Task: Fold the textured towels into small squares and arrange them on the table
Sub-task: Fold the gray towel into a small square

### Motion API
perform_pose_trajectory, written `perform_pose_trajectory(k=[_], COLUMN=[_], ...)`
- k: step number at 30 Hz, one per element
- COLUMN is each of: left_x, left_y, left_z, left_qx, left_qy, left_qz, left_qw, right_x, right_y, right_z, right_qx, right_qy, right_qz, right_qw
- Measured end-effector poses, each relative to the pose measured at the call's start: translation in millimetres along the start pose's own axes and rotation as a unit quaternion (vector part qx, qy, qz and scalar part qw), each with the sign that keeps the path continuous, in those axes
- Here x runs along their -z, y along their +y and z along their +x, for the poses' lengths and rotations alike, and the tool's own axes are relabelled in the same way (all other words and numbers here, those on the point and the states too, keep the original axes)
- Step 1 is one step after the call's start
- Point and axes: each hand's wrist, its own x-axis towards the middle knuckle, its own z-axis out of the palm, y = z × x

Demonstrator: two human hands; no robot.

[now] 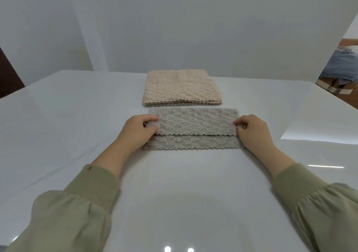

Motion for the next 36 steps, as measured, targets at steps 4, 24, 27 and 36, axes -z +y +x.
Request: perform_pose_trajectory(k=[4,24,27,36], left_x=[3,-3,1,1], left_y=[0,8,4,2], left_z=[-4,-12,-14,-14], left_qx=[-0.144,-0.368,-0.345,-0.310], left_qy=[0.125,0.065,-0.020,-0.070], left_qz=[0.189,0.189,0.183,0.175], left_qw=[0.963,0.908,0.920,0.932], right_x=[-2,-28,-23,-14], right_y=[3,-57,-54,-53], right_z=[-1,-26,-31,-35], right_qx=[0.083,0.283,0.329,0.351], right_qy=[0.109,0.049,0.012,-0.029], right_qz=[-0.071,-0.065,-0.051,-0.022], right_qw=[0.988,0.956,0.943,0.936])
